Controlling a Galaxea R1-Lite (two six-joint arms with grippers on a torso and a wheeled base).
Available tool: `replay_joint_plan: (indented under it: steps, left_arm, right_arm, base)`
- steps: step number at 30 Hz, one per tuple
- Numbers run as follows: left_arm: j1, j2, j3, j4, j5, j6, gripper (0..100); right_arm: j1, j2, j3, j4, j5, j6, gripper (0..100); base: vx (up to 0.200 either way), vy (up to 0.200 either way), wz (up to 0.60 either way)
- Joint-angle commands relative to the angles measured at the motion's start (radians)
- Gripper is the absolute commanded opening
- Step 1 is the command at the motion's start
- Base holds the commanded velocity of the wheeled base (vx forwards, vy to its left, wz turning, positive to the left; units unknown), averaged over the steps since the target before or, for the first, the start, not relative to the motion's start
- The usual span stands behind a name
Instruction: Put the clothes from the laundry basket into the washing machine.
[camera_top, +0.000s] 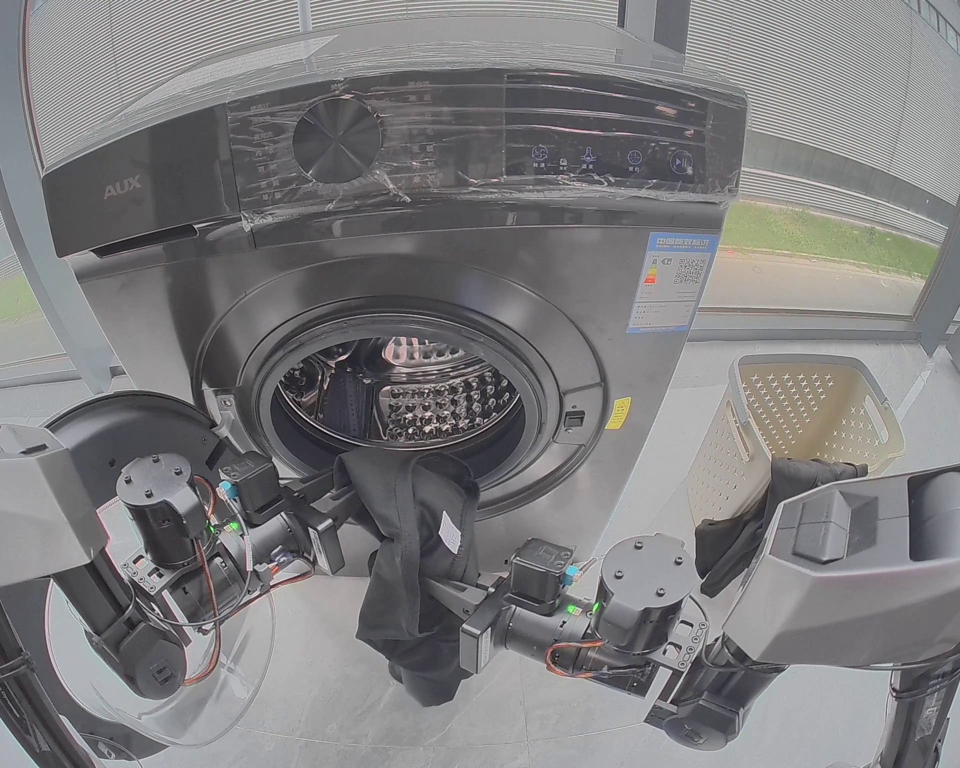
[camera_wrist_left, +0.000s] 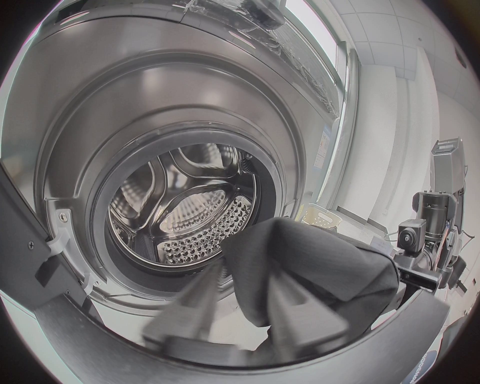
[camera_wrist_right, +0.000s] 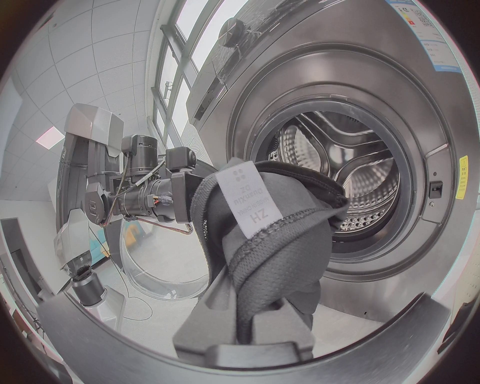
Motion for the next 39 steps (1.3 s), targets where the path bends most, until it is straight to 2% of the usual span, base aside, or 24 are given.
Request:
replay_joint_plan:
  steps: [1, 5, 7, 8, 9, 11, 16, 25, 32, 38, 39]
  left_arm:
    - [0.009, 0.011, 0.006, 0.001, 0.003, -0.011, 100]
    - [0.012, 0.009, 0.064, -0.001, -0.022, 0.006, 100]
    - [0.003, 0.004, 0.090, -0.001, -0.075, 0.014, 100]
    - [0.003, 0.004, 0.090, -0.001, -0.078, 0.015, 100]
    - [0.003, 0.001, 0.096, -0.001, -0.104, 0.032, 100]
    - [0.006, 0.001, 0.098, -0.001, -0.109, 0.035, 100]
    - [-0.008, 0.000, 0.110, -0.002, -0.117, 0.037, 100]
    - [-0.089, 0.001, 0.132, -0.002, -0.117, 0.037, 100]
    - [-0.095, 0.024, 0.123, -0.004, -0.117, 0.037, 100]
    - [-0.101, 0.063, 0.103, -0.005, -0.115, 0.037, 100]
    - [-0.100, 0.072, 0.101, -0.005, -0.115, 0.037, 0]
  right_arm:
    - [-0.038, -0.015, -0.006, 0.004, -0.004, 0.000, 0]
    - [-0.127, -0.017, -0.011, 0.007, -0.027, 0.005, 0]
    - [-0.164, -0.021, -0.020, 0.007, -0.029, 0.005, 0]
    - [-0.166, -0.021, -0.020, 0.007, -0.030, 0.005, 0]
    - [-0.186, -0.026, -0.028, 0.010, -0.035, 0.008, 0]
    - [-0.196, -0.026, -0.029, 0.010, -0.038, 0.009, 0]
    - [-0.164, -0.028, -0.049, 0.010, -0.037, 0.008, 0]
    - [-0.069, -0.026, -0.085, 0.012, -0.026, 0.006, 0]
    - [0.003, -0.028, -0.083, 0.010, -0.029, 0.008, 0]
    - [0.015, -0.028, -0.083, 0.009, -0.030, 0.009, 0]
    - [0.015, -0.028, -0.078, 0.009, -0.030, 0.011, 0]
  base:
    - [0.000, 0.000, 0.00]
    - [0.000, 0.000, 0.00]
    - [0.000, 0.000, 0.00]
    - [0.000, 0.000, 0.00]
    - [0.000, 0.000, 0.00]
    - [0.000, 0.000, 0.00]
    - [0.000, 0.000, 0.00]
    - [0.000, 0.000, 0.00]
    - [0.000, 0.000, 0.00]
    - [0.000, 0.000, 0.00]
    - [0.000, 0.000, 0.00]
